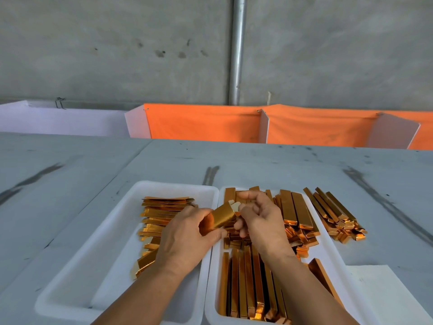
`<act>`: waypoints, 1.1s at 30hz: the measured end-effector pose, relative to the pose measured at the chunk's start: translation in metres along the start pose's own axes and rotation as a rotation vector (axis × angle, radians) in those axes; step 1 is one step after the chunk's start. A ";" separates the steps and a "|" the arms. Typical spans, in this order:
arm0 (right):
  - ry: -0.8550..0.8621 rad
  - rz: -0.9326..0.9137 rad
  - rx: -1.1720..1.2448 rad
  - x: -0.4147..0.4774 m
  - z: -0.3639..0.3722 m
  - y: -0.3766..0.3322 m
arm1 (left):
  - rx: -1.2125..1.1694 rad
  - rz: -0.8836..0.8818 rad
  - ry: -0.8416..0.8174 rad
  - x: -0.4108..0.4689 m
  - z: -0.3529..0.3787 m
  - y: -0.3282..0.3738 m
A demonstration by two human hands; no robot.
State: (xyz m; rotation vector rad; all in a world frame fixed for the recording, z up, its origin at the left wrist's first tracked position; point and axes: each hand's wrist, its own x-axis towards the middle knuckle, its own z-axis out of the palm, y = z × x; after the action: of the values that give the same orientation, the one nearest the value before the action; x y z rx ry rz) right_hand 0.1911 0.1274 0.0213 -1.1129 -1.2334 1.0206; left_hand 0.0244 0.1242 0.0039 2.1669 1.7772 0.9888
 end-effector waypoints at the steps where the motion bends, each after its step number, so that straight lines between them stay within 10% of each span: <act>1: 0.007 -0.011 0.000 0.000 0.000 0.000 | 0.009 0.005 -0.001 0.000 0.000 0.000; 12: 0.117 -0.335 -0.499 -0.003 0.004 0.003 | 0.108 -0.080 0.118 0.002 -0.004 0.002; 33: 0.089 -0.239 -0.420 -0.002 0.005 0.008 | 0.081 0.047 0.076 -0.002 -0.001 0.007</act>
State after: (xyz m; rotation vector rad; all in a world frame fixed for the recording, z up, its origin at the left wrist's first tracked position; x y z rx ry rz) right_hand 0.1862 0.1276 0.0136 -1.2753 -1.5086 0.5372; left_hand 0.0287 0.1198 0.0075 2.2581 1.8388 1.0404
